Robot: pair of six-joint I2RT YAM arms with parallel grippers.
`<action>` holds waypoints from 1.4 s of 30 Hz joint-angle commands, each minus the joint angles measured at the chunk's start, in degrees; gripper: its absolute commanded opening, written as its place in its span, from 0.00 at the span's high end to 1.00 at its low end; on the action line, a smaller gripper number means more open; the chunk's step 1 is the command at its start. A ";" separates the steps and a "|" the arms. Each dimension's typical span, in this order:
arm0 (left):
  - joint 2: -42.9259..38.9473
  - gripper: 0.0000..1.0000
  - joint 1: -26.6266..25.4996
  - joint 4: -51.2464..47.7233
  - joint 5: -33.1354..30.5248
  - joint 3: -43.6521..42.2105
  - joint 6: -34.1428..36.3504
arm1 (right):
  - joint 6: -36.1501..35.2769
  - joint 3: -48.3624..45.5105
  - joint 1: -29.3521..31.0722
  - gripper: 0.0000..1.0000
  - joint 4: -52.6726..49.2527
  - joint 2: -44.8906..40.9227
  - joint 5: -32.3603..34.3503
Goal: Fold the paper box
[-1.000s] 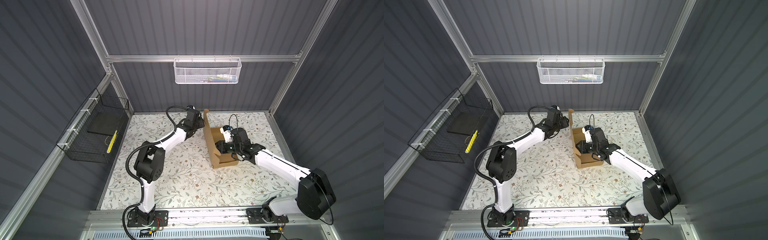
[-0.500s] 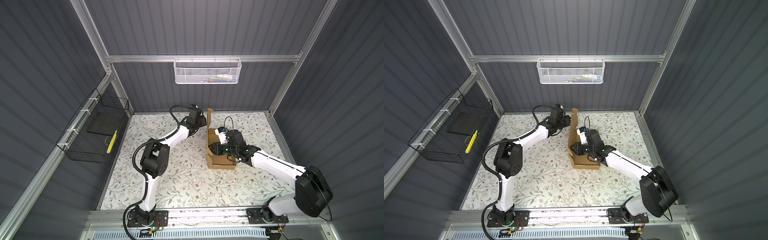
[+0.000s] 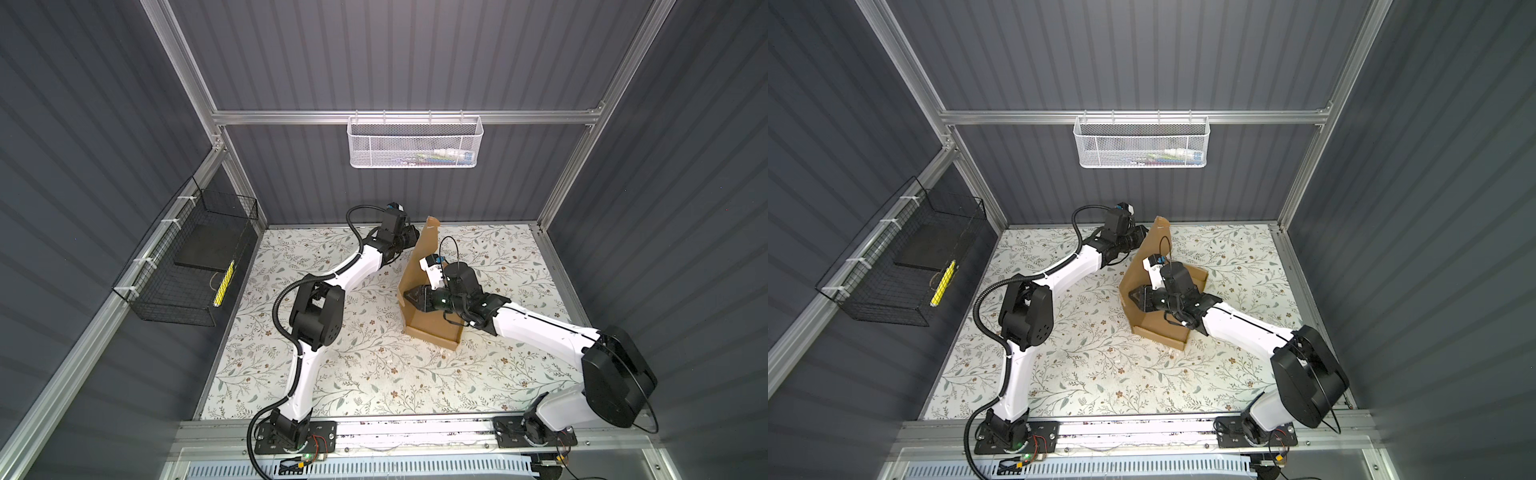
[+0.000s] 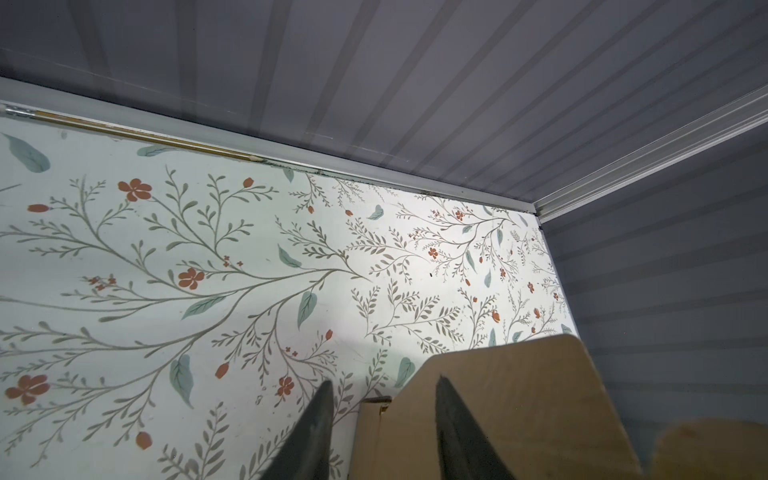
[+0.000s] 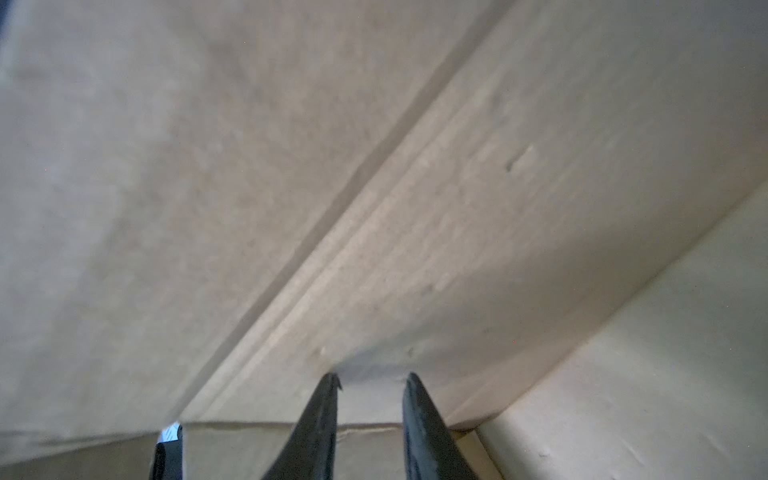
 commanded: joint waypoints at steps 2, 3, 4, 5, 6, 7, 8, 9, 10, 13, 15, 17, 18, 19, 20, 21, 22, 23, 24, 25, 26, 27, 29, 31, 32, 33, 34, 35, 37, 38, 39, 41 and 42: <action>3.06 0.60 0.27 -2.22 4.77 5.29 0.40 | 1.54 0.88 1.55 0.70 4.02 1.35 1.25; 3.58 0.60 0.32 -2.29 5.62 5.92 0.49 | 1.48 1.18 1.87 0.70 4.22 1.73 1.43; 4.04 0.60 0.17 -2.42 6.57 6.50 0.50 | 1.39 1.58 2.23 0.70 4.49 2.25 1.69; 4.36 0.60 0.15 -2.61 7.05 7.04 0.59 | 1.30 1.80 2.43 0.70 4.88 2.61 1.80; 4.62 0.60 0.13 -2.89 7.56 7.51 0.81 | 1.28 2.04 2.62 0.70 5.28 2.96 1.96; 4.77 0.60 0.06 -3.12 7.86 7.75 1.05 | 1.28 2.24 2.80 0.70 5.95 3.41 2.14; 4.82 0.60 0.06 -3.19 8.27 7.94 1.31 | 1.36 2.34 2.89 0.70 6.47 3.76 2.24; 4.88 0.60 0.06 -3.41 8.44 8.08 1.52 | 1.37 2.56 2.90 0.69 6.93 4.20 2.41; 4.95 0.60 -0.02 -3.75 8.67 8.27 1.84 | 1.29 2.98 2.90 0.69 7.23 4.67 2.42; 5.16 0.60 -0.37 -5.26 9.37 9.35 2.86 | 1.10 4.43 2.90 0.69 7.51 6.40 2.51; 4.84 0.60 -0.40 -6.02 9.39 9.39 3.50 | 0.95 4.90 2.90 0.69 8.28 6.98 2.81; 4.10 0.60 -0.47 -6.31 9.34 8.81 3.92 | 0.21 5.17 2.90 0.68 7.87 6.86 3.94; 3.50 0.60 -0.45 -6.49 9.23 8.35 4.33 | -0.38 5.17 2.90 0.68 7.34 6.43 4.62; 2.88 0.59 -0.42 -6.82 9.21 7.87 4.73 | -1.00 5.02 2.90 0.68 6.73 5.76 5.28; 2.36 0.59 -0.38 -7.22 9.14 7.69 5.17 | -1.42 4.79 2.90 0.68 6.13 5.08 5.87; 1.75 0.58 -0.35 -7.97 8.89 7.50 5.75 | -2.06 4.42 2.91 0.67 5.37 4.22 6.54; 1.13 0.58 -0.27 -8.98 8.56 7.52 6.63 | -2.63 4.00 2.81 0.67 4.56 3.22 7.17; 0.51 0.57 -0.25 -10.08 8.28 7.60 7.40 | -3.33 3.50 2.77 0.67 3.76 2.28 7.64; -0.08 0.57 -0.16 -11.12 7.93 7.60 8.02 | -3.81 3.12 2.73 0.67 2.99 1.43 8.02; -0.76 0.57 0.02 -12.07 7.73 7.40 8.71 | -4.37 2.61 2.72 0.67 2.10 0.43 8.36; -1.49 0.56 0.02 -13.16 7.39 7.22 9.41 | -4.94 2.08 2.77 0.66 1.30 -0.54 8.71; -2.12 0.56 0.17 -13.85 7.05 6.95 9.97 | -5.32 1.63 2.64 0.66 0.64 -1.33 9.15; -3.81 0.56 0.39 -15.06 6.33 5.93 11.14 | -5.98 0.57 2.56 0.66 -0.69 -3.08 9.77; -5.50 0.56 0.85 -15.62 5.81 4.88 11.93 | -6.19 -0.37 2.46 0.65 -1.96 -4.42 10.28; -6.33 0.56 1.06 -15.97 5.55 4.43 12.33 | -6.28 -0.98 2.37 0.65 -2.67 -5.14 10.65; -7.02 0.56 1.27 -16.27 5.44 4.26 12.73 | -6.38 -1.43 2.31 0.65 -3.08 -5.58 10.77; -7.74 0.56 1.62 -16.75 5.27 4.15 13.25 | -6.38 -1.89 2.29 0.65 -3.60 -6.15 10.98; -8.42 0.56 1.89 -17.18 5.25 4.25 13.78 | -6.45 -2.43 2.28 0.65 -3.95 -6.75 11.27; -9.40 0.55 2.39 -18.29 5.86 4.84 14.92 | -6.37 -3.53 2.13 0.65 -4.51 -7.95 11.88; -9.82 0.55 2.56 -18.99 6.40 5.41 15.66 | -6.39 -3.93 2.13 0.65 -4.82 -8.48 12.20; -10.03 0.55 2.61 -19.79 6.79 5.98 16.31 | -6.37 -4.43 2.02 0.65 -5.15 -9.04 12.54; -10.35 0.55 2.78 -21.64 7.81 7.57 17.78 | -6.29 -5.23 1.63 0.65 -5.81 -10.33 13.18; -10.50 0.55 2.79 -22.43 8.12 8.15 18.29 | -6.23 -5.60 1.44 0.65 -5.97 -10.83 13.40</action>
